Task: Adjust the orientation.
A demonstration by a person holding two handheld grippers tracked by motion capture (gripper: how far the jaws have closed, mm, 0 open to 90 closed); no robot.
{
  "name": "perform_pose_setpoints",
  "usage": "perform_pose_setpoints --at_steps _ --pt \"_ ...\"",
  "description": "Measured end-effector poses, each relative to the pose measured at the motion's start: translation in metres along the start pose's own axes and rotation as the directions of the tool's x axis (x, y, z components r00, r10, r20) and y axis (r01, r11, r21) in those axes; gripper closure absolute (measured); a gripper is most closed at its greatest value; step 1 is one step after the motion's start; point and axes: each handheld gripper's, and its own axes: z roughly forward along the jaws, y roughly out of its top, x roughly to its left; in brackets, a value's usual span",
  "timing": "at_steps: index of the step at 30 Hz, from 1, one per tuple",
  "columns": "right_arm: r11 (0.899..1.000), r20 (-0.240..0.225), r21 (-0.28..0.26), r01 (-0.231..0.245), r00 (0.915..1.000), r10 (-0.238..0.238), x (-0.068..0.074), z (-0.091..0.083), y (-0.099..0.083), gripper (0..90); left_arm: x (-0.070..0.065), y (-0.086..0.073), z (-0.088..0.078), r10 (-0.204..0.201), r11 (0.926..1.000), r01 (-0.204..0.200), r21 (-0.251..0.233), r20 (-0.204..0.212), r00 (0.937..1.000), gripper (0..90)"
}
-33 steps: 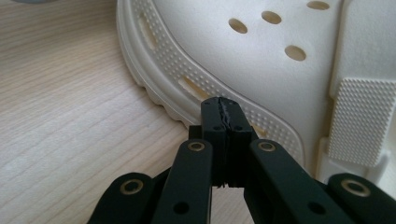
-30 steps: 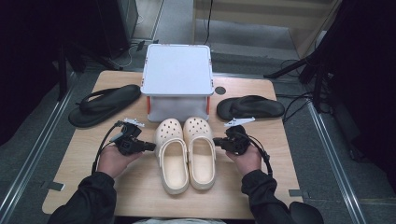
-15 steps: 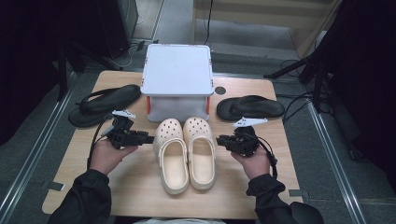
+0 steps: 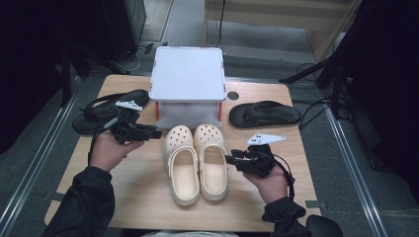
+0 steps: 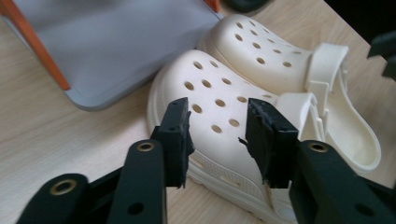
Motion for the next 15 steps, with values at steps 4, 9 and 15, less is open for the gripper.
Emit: perform_pose_setpoints --at_steps 4,9,15 --pt "1.0 -0.005 0.013 0.002 1.0 -0.002 0.006 0.005 -0.004 60.9 0.004 0.01 -0.005 -0.005 1.0 0.005 -0.006 0.008 1.0 67.3" --pt "1.0 -0.015 0.015 -0.005 0.9999 0.006 0.014 0.009 -0.008 59.7 0.008 0.023 -0.007 0.001 1.0 -0.001 -0.009 0.017 0.9999 78.0" --pt "1.0 -0.026 0.031 -0.006 0.9996 0.006 0.021 0.014 -0.011 58.3 0.009 0.04 -0.008 0.018 0.9998 -0.018 -0.005 0.022 0.9996 87.4"
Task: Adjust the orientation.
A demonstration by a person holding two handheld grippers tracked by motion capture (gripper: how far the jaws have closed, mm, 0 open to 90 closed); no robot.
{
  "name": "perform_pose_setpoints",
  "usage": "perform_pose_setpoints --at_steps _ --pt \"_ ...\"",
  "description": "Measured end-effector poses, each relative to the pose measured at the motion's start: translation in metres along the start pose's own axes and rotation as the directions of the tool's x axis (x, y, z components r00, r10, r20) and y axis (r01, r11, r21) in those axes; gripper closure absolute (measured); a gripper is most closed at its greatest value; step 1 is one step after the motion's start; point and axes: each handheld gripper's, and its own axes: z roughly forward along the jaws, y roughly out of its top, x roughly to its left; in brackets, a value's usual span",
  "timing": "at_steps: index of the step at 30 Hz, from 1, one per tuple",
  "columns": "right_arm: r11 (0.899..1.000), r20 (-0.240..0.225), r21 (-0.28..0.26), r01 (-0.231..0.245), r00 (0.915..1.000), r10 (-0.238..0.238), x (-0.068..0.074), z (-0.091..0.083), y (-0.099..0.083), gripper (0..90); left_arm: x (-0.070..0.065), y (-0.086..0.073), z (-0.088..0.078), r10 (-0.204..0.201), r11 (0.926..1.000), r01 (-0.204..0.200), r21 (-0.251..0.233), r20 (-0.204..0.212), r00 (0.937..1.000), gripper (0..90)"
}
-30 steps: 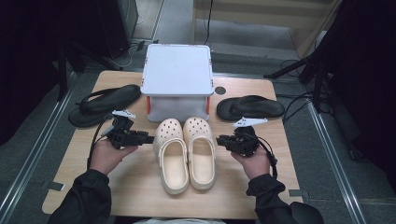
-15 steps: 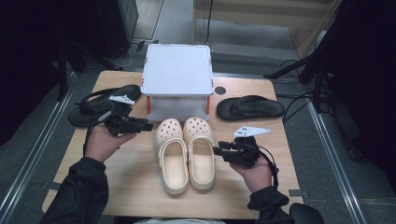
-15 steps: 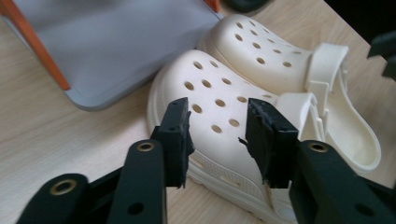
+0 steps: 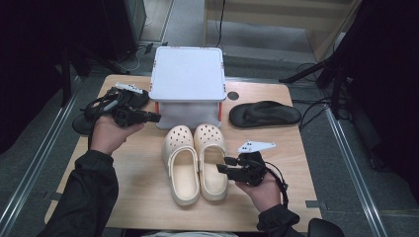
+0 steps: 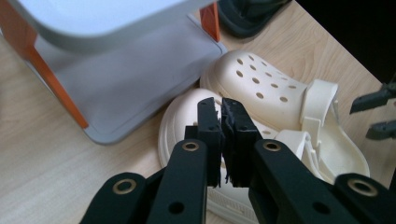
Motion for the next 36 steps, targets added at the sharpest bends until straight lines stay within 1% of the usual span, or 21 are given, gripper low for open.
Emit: perform_pose_setpoints --at_steps 2,3,6,7,12,14,17,18,19,20,21,22,23,24,25,26,28,30,32,34,36 --pt "1.0 -0.003 0.002 0.004 1.0 -0.004 0.002 0.001 -0.001 58.3 0.001 0.006 -0.001 0.0 1.0 0.0 -0.006 -0.001 1.0 87.8" --pt "1.0 -0.003 0.003 0.002 1.0 -0.002 0.003 0.002 -0.001 58.2 0.002 0.01 -0.002 -0.004 0.9999 0.005 -0.012 0.011 0.9999 88.3" --pt "1.0 -0.003 0.007 -0.004 1.0 0.004 0.003 0.002 -0.003 58.1 0.006 0.019 -0.003 -0.007 0.9997 0.008 -0.024 0.009 0.9999 88.4" --pt "1.0 -0.002 0.008 -0.006 1.0 0.006 0.003 0.002 -0.004 58.1 0.007 0.023 -0.003 -0.001 0.9998 0.001 -0.022 0.004 1.0 88.4" --pt "1.0 0.006 -0.004 -0.014 0.9999 0.014 0.003 -0.002 -0.007 58.1 0.012 0.039 -0.001 0.005 0.9994 -0.005 -0.034 0.008 1.0 88.4" --pt "1.0 0.012 0.002 -0.018 0.9998 0.018 0.003 -0.003 -0.008 58.3 0.014 0.045 -0.001 0.008 0.9994 -0.007 -0.034 0.008 0.9999 89.0" --pt "1.0 0.015 -0.003 -0.024 0.9996 0.024 0.004 -0.003 -0.01 58.1 0.019 0.054 -0.001 0.005 0.9984 -0.004 -0.057 0.018 0.9998 89.0" --pt "1.0 0.014 -0.006 -0.023 0.9996 0.023 0.004 -0.003 -0.01 57.9 0.02 0.056 -0.001 0.006 0.9982 -0.005 -0.06 0.013 0.9999 89.0" --pt "1.0 0.013 -0.006 -0.027 0.9995 0.028 0.005 -0.003 -0.011 57.7 0.023 0.059 -0.001 -0.001 0.9977 0.002 -0.068 0.017 0.9999 89.0" --pt "1.0 0.011 -0.008 -0.026 0.9996 0.026 0.006 -0.001 -0.011 57.4 0.026 0.06 -0.001 -0.005 0.9974 0.007 -0.072 0.028 0.9996 89.0" --pt "1.0 0.011 -0.008 -0.026 0.9996 0.026 0.006 -0.001 -0.011 57.4 0.026 0.06 -0.001 -0.005 0.9974 0.007 -0.072 0.028 0.9996 89.3" --pt "1.0 0.007 -0.008 -0.022 0.9997 0.022 0.008 0.001 -0.011 56.7 0.035 0.064 -0.002 -0.019 0.9956 0.022 -0.091 0.035 0.9992 89.8" --pt "1.0 0.007 -0.008 -0.022 0.9997 0.022 0.008 0.001 -0.011 56.7 0.035 0.064 -0.002 -0.019 0.9956 0.022 -0.091 0.035 0.9992 89.9" --pt "1.0 0.005 -0.005 -0.018 0.9998 0.018 0.008 0.004 -0.011 56.4 0.038 0.064 -0.001 -0.021 0.996 0.023 -0.087 0.022 0.9995 89.9" --pt "1.0 0.005 -0.005 -0.018 0.9998 0.018 0.008 0.004 -0.011 56.4 0.038 0.064 -0.001 -0.021 0.996 0.023 -0.087 0.022 0.9995 90.0" --pt "1.0 0.003 -0.005 -0.017 0.9998 0.017 0.009 0.006 -0.011 55.9 0.043 0.064 0.004 -0.022 0.9972 0.023 -0.071 0.004 0.9997 90.0" --pt "1.0 0.004 -0.012 -0.018 0.9998 0.018 0.01 0.008 -0.009 55.6 0.048 0.063 0.008 -0.029 0.9978 0.029 -0.06 -0.005 0.9996 90.0" --pt "1.0 0.002 -0.015 -0.019 0.9998 0.019 0.01 0.009 -0.009 55.4 0.051 0.062 0.01 -0.036 0.9977 0.036 -0.058 -0.009 0.9993 90.0" --pt "1.0 0.012 -0.013 -0.02 0.9997 0.02 0.012 0.011 -0.006 52.8 0.053 0.06 0.012 -0.042 0.9973 0.042 -0.061 0.001 0.9991 90.0" --pt "1.0 0.018 -0.016 -0.011 0.9998 0.011 0.013 0.014 -0.005 51.3 0.054 0.06 0.011 -0.039 0.9972 0.039 -0.064 -0.004 0.9992 90.0" --pt "1.0 0.019 -0.019 -0.016 0.9997 0.016 0.015 0.016 -0.003 50.3 0.054 0.059 0.011 -0.038 0.9972 0.038 -0.065 -0.006 0.9993 90.0"
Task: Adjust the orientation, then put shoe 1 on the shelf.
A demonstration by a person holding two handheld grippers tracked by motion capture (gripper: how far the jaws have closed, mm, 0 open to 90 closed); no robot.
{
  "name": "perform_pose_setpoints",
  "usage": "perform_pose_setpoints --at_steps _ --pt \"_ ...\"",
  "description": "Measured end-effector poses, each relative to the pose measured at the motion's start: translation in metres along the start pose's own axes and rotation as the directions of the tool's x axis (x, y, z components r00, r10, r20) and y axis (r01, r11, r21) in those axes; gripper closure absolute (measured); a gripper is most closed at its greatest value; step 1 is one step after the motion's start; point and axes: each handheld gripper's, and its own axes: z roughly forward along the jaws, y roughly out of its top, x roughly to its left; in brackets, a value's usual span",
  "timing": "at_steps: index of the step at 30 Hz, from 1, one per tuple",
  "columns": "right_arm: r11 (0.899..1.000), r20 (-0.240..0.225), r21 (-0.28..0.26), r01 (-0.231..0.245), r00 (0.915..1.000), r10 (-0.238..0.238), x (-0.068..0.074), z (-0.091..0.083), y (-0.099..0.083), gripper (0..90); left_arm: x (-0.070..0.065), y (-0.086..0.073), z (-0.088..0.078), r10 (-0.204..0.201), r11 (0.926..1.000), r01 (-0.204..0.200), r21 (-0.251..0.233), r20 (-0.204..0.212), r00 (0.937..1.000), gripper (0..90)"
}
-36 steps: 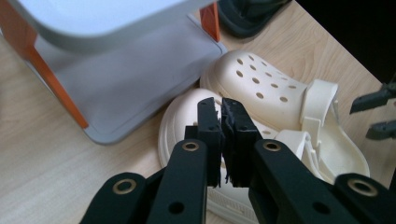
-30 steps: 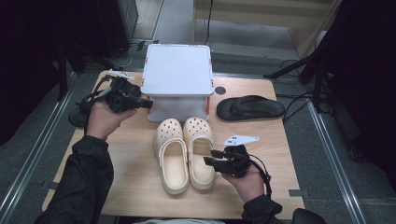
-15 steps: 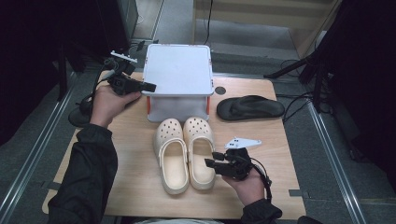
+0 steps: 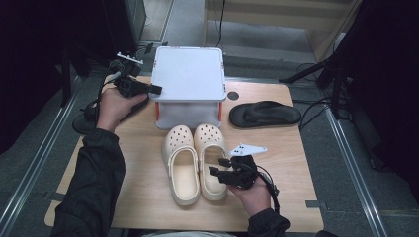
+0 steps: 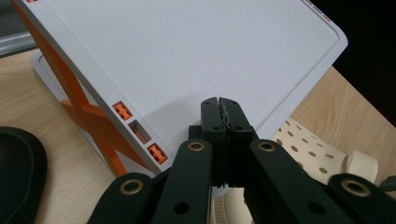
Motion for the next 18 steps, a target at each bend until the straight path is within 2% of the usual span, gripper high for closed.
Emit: perform_pose_setpoints --at_steps 10,18 --pt "1.0 0.02 -0.002 -0.003 0.9998 0.003 0.005 0.013 0.005 49.8 -0.001 -0.001 0.0 0.001 1.0 -0.001 0.006 0.004 1.0 89.9" --pt "1.0 0.054 -0.004 -0.02 0.9984 0.021 0.007 0.024 0.009 45.5 -0.004 -0.001 0.0 0.013 0.9999 -0.013 0.005 -0.014 0.9998 89.6"
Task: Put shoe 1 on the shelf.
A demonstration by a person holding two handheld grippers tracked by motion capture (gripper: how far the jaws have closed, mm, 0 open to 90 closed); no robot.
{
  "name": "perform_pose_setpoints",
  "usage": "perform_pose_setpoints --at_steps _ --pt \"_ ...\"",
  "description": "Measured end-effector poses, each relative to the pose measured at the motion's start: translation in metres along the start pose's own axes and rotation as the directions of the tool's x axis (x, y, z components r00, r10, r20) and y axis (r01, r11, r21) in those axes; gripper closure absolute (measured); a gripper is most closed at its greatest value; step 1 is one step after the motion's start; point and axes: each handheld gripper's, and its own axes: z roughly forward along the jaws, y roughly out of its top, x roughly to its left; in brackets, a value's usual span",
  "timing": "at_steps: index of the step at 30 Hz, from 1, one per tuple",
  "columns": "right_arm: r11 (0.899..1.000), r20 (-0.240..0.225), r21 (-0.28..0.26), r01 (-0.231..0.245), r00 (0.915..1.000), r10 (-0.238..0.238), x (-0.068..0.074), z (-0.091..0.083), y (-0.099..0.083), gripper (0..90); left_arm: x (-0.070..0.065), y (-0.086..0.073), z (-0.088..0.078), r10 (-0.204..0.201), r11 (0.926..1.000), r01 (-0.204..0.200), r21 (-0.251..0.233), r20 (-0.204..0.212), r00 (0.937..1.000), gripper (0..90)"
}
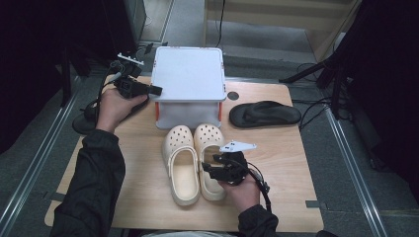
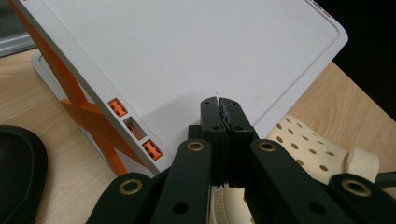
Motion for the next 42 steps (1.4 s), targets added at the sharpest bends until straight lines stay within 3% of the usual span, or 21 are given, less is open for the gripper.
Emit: perform_pose_setpoints --at_steps 8,12,16,23,35,42 --pt "1.0 0.016 -0.001 -0.024 0.9996 0.024 0.009 0.013 0.007 42.1 -0.002 0.0 0.001 0.009 0.9999 -0.009 0.005 -0.003 1.0 89.5" --pt "1.0 0.044 0.002 -0.019 0.9989 0.019 0.016 0.024 0.012 41.1 -0.002 0.0 0.001 0.01 0.9999 -0.01 0.005 -0.004 0.9999 89.4" --pt "0.998 0.077 -0.004 -0.058 0.9954 0.058 0.021 0.036 0.017 43.6 -0.002 0.0 0.001 0.001 1.0 -0.001 -0.003 0.001 1.0 88.9" --pt "0.997 0.124 0.013 -0.071 0.9899 0.069 0.023 0.048 0.021 47.2 -0.002 -0.001 0.001 -0.001 1.0 0.001 -0.007 0.003 1.0 88.9" --pt "0.998 0.15 0.02 -0.06 0.9871 0.056 0.025 0.05 0.023 54.2 0.0 -0.001 0.002 -0.002 0.9999 0.002 -0.012 0.011 0.9999 89.3" --pt "0.998 0.155 0.027 -0.054 0.9866 0.049 0.024 0.048 0.025 64.1 0.001 -0.002 0.001 -0.013 0.9998 0.014 -0.015 0.021 0.9997 89.0"
